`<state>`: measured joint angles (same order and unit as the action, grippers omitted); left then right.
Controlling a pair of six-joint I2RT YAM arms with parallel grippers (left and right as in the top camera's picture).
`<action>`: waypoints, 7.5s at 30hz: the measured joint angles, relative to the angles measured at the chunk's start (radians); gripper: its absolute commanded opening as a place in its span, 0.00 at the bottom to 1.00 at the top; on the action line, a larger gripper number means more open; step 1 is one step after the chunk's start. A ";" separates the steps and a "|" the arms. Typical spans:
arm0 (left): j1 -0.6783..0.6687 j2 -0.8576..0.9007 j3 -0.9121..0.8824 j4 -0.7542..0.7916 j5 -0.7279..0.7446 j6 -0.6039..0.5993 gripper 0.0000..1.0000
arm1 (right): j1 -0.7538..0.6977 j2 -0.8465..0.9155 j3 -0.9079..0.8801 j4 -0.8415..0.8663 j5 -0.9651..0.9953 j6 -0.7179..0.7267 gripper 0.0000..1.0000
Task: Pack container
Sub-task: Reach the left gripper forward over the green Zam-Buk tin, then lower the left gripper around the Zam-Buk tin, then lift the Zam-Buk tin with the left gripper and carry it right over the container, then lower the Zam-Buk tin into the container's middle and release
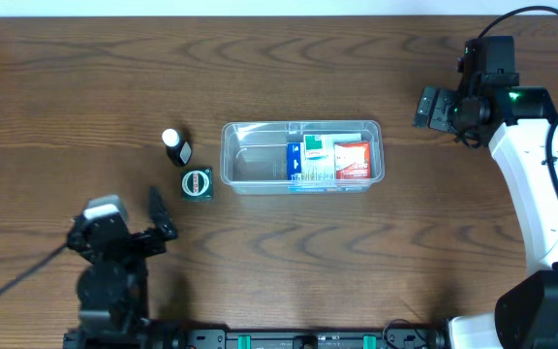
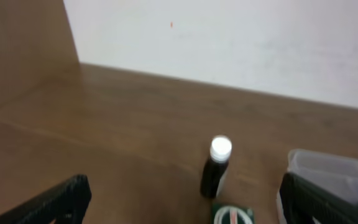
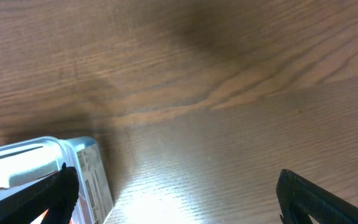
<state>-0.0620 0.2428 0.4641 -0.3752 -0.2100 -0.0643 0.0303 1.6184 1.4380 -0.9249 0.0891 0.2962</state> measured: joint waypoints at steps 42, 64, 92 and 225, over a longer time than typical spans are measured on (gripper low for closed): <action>0.000 1.299 0.552 -0.288 0.205 -0.014 0.98 | 0.000 0.000 0.000 -0.002 0.000 0.000 0.99; 0.000 1.300 0.394 -0.116 0.294 -0.015 0.98 | 0.000 0.000 0.000 -0.002 0.000 0.000 0.99; 0.000 1.300 0.292 0.043 0.301 -0.045 0.98 | 0.000 0.000 0.000 -0.001 0.000 0.000 0.99; -0.541 1.392 0.737 -0.084 0.280 -0.254 0.57 | 0.000 0.000 0.000 -0.002 0.000 0.000 0.99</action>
<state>-0.6033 1.6352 1.2011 -0.4595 0.0704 -0.3180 0.0303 1.6184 1.4380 -0.9264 0.0895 0.2962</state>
